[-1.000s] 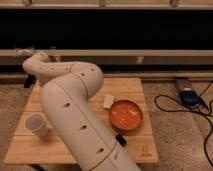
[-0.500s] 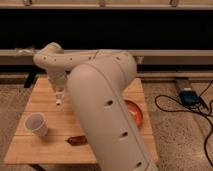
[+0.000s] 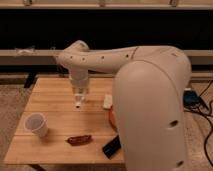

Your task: Place the bottle in the ceramic bowl

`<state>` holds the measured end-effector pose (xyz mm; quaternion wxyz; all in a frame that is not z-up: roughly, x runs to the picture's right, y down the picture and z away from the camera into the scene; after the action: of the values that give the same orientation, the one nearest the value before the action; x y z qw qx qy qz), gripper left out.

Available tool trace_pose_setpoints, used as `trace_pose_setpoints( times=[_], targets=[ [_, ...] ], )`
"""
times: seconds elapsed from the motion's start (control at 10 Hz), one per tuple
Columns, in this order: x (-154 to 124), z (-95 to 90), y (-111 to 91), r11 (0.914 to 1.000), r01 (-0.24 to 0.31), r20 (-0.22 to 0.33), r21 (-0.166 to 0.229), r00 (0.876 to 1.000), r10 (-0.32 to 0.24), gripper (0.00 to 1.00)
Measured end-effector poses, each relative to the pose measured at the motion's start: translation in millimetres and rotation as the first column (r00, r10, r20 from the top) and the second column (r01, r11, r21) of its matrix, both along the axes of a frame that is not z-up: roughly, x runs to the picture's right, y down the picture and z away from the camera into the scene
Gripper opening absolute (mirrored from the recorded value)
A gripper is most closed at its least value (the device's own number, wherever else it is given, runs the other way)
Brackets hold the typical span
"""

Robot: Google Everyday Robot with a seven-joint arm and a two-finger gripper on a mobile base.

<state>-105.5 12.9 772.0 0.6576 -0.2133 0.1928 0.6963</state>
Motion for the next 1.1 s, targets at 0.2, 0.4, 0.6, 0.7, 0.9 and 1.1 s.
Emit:
trace_pose_setpoints(
  times=[0.2,0.4,0.6,0.7,0.9,1.1],
  targets=[
    [55,-8.7,2,0.9989,-0.046,-0.042,-0.008,0.998,0.045,0.00],
    [103,-11.1,6,0.9961,-0.087,-0.088,-0.017,0.993,0.085,0.00],
    [159,-17.0,17,0.9908,-0.128,-0.139,-0.044,0.983,0.121,0.05],
    [177,-19.4,23,0.9888,-0.137,-0.157,-0.059,0.979,0.126,0.12],
    [206,-15.0,47,0.9817,-0.140,-0.190,-0.129,0.975,0.114,0.33],
    [211,1.2,82,0.9684,-0.124,-0.206,-0.216,0.975,0.079,0.54]
  ],
)
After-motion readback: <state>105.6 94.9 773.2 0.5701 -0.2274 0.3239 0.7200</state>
